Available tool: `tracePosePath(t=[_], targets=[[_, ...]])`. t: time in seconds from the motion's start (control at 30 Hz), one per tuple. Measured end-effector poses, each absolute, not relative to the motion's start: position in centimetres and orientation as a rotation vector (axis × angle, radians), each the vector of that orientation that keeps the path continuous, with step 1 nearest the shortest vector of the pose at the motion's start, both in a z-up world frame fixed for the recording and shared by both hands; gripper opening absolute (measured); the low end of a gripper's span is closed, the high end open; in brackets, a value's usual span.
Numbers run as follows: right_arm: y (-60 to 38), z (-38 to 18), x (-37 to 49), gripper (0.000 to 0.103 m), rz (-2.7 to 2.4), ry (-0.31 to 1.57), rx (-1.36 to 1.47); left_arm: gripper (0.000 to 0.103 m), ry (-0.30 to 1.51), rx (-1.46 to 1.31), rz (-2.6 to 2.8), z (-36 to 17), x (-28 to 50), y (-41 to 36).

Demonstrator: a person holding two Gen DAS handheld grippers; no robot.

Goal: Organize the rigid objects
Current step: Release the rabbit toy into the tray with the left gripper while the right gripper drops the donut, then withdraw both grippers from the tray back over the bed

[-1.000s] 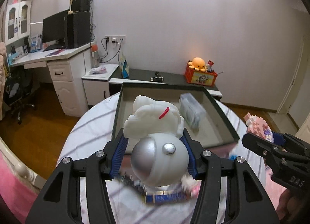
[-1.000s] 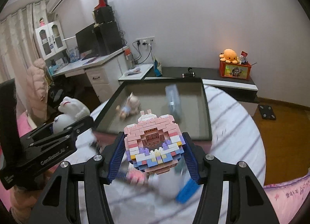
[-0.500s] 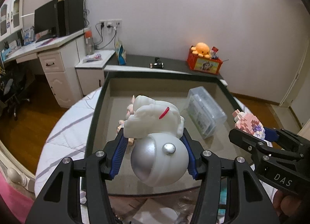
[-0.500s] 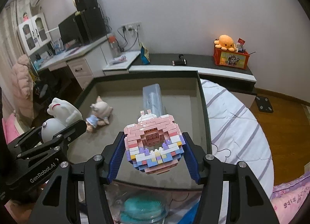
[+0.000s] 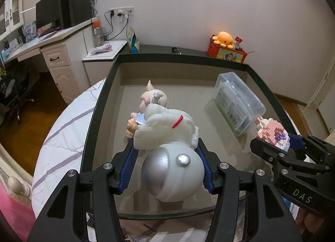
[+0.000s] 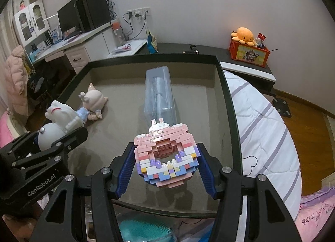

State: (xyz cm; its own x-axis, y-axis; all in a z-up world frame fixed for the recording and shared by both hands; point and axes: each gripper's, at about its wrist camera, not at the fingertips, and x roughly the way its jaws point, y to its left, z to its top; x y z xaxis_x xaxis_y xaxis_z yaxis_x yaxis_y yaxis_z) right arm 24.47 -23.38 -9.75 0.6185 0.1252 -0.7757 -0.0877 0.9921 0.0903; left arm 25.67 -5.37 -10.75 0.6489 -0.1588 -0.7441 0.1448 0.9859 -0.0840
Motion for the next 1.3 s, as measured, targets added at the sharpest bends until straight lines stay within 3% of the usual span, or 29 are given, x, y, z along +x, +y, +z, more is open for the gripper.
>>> tracePosePath(t=[0.07, 0.13, 0.17, 0.23, 0.27, 0.4, 0.73, 0.8, 0.83, 1.3], targets=[[-23.4, -10.1, 24.5, 0.059, 0.121, 0.901, 0.043, 0.060, 0.854, 0.006, -0.161, -11.0, 25.8, -5.7], [-23.3, -10.3, 24.5, 0.059, 0.114, 0.904, 0.021, 0.085, 0.848, 0.024, -0.143, -10.9, 25.7, -5.9], [-23.2, -10.4, 24.5, 0.059, 0.114, 0.904, 0.009, 0.090, 0.841, 0.025, -0.138, -10.9, 25.6, -5.8], [-23.4, -10.2, 24.4, 0.064, 0.121, 0.901, 0.024, 0.095, 0.825, 0.025, -0.114, -10.6, 25.4, -5.5], [-23.4, -10.1, 24.3, 0.072, 0.109, 0.900, 0.024, 0.095, 0.826, 0.017, -0.122, -10.5, 25.3, -5.3], [-23.7, -9.6, 24.0, 0.081, 0.103, 0.888, 0.016, 0.102, 0.824, 0.007, -0.099, -10.1, 25.1, -4.6], [-24.1, -8.2, 23.3, 0.089, 0.121, 0.894, 0.093, 0.103, 0.771, -0.008, -0.096, -7.3, 22.7, -3.8], [-24.4, -7.4, 22.8, 0.102, 0.106, 0.877, 0.113, 0.103, 0.745, -0.028, -0.087, -6.1, 21.7, -3.1], [-24.5, -6.9, 22.4, 0.103, 0.099, 0.865, 0.122, 0.103, 0.735, -0.035, -0.087, -5.4, 21.3, -2.7], [-24.0, 0.5, 12.5, 0.103, 0.105, 0.681, 0.125, 0.103, 0.623, -0.039, -0.071, 0.1, 11.9, 0.3]])
